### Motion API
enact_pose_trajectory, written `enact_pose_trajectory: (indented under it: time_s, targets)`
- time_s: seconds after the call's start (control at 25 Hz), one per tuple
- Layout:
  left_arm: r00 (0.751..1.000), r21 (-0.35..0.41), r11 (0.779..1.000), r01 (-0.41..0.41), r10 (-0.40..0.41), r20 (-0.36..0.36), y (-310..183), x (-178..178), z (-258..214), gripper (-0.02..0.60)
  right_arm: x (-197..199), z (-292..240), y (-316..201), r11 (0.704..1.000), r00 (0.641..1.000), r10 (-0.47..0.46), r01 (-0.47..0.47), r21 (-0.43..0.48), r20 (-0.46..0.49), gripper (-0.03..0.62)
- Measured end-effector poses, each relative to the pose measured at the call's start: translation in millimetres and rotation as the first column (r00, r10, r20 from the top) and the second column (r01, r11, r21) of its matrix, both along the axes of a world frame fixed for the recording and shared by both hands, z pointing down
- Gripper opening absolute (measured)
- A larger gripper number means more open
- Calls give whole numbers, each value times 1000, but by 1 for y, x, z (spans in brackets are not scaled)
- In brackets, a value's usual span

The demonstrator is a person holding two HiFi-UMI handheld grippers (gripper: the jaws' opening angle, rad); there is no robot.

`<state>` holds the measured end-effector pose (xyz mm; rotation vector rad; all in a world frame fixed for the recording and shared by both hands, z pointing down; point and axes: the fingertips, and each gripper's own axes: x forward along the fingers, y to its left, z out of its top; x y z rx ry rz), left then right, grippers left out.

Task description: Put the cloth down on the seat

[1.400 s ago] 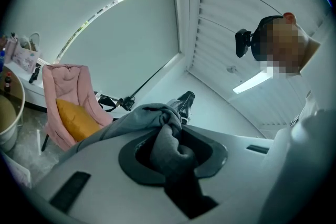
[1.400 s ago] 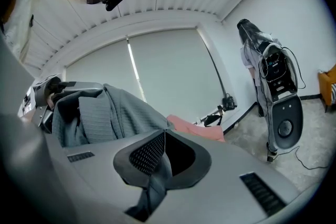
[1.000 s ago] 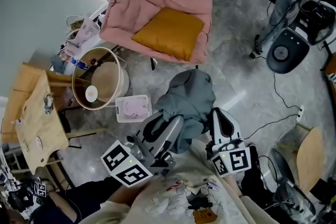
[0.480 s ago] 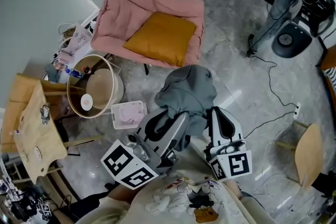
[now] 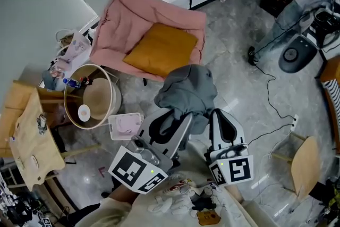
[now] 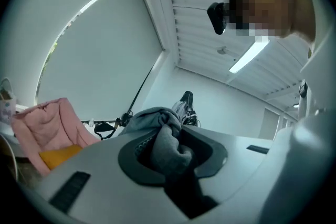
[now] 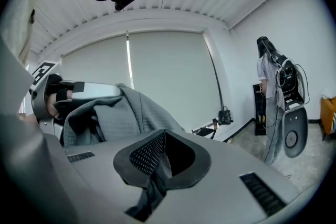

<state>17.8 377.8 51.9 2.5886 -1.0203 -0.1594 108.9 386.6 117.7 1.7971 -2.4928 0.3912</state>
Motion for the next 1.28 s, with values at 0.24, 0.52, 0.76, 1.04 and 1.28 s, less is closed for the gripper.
enact_pose_trajectory:
  time_s: [0.24, 0.52, 0.76, 1.04, 1.28]
  targets:
    - [999, 73, 997, -33, 30, 34, -41, 0, -16, 86, -1, -17, -41, 999, 998, 35, -35, -4, -45, 20]
    - [995, 72, 993, -89, 85, 53, -88, 7, -35, 86, 3, -25, -92, 997, 995, 82, -82, 8, -48, 20]
    - [993, 82, 992, -93, 86, 81, -127, -19, -41, 87, -22, -27, -138, 997, 996, 82, -82, 2, -24, 20]
    - [992, 118, 985, -124, 118, 53, -174, -59, -63, 87, -65, -30, -188, 995, 995, 93, -92, 23, -39, 20]
    - [990, 153, 978, -144, 142, 23, -199, -75, -75, 86, -80, -24, -211, 992, 992, 123, -122, 25, -30, 20]
